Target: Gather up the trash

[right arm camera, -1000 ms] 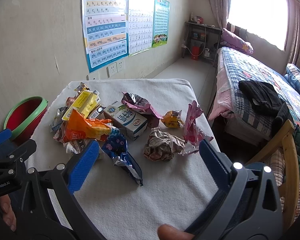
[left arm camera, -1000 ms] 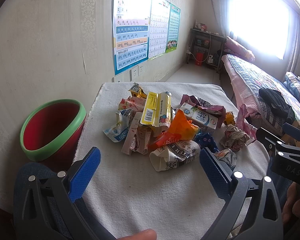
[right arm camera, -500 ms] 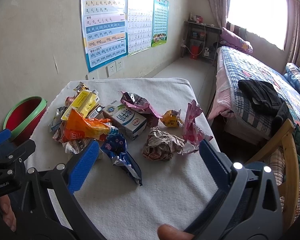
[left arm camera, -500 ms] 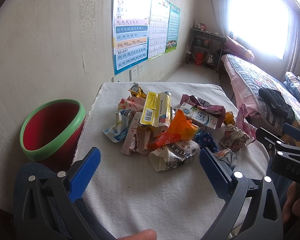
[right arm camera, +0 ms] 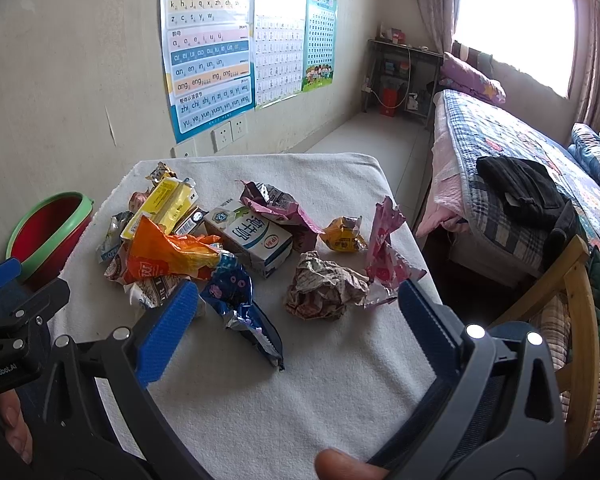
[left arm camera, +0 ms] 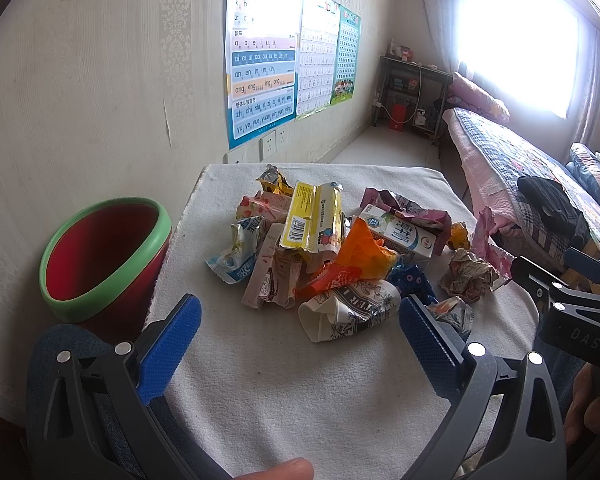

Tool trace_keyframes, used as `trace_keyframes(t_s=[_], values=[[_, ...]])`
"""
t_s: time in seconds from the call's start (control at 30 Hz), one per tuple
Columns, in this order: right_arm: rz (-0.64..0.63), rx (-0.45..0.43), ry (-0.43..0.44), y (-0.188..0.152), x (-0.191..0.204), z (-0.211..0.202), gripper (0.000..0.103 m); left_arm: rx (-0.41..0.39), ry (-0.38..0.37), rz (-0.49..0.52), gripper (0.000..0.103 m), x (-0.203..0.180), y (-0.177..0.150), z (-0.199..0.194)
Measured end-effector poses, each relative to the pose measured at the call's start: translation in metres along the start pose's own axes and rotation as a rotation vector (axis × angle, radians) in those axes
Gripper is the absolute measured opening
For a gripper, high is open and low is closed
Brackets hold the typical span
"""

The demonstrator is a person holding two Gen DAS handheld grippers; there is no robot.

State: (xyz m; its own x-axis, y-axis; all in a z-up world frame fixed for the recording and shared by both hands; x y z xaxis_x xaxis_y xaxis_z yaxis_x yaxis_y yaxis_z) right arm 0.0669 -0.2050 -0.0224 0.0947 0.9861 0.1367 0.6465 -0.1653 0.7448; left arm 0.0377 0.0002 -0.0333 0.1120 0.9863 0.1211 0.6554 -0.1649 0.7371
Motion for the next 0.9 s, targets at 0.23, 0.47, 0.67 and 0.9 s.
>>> trace_keyframes(t_s=[0.23,0.47,0.67,0.9], values=[[0.001,0.000,0.000,0.0001,0.0000,0.0001,0.098,0.000,0.000,0.000,0.095,0.0001,0.0001,-0.0001],[0.001,0.002,0.000,0.0000,0.0002,0.0005,0.098,0.001,-0.001,0.000,0.095,0.0000,0.0000,0.0001],[0.002,0.004,0.000,-0.0006,0.0002,0.0011,0.098,0.001,-0.001,0.000,0.095,0.0001,0.0000,0.0001],[0.010,0.008,0.002,-0.0010,-0.0020,0.0021,0.098,0.004,0.000,0.002,0.095,-0.0052,-0.0040,0.0025]])
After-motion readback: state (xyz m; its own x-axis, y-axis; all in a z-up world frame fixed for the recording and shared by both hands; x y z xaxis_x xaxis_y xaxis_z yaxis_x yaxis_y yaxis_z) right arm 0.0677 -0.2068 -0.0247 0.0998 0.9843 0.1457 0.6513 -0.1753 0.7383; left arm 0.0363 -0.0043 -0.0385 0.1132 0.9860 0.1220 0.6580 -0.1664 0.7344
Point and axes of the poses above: each gripper's, at about its wrist camera, not at the fingertips, and z roughly the way its jaws point, x to its left, y to its top, the point moved 5 cm from there along z, roughly the way its jaws point, and after that the axes turned 13 degrees about z, right-handed, at the moved point
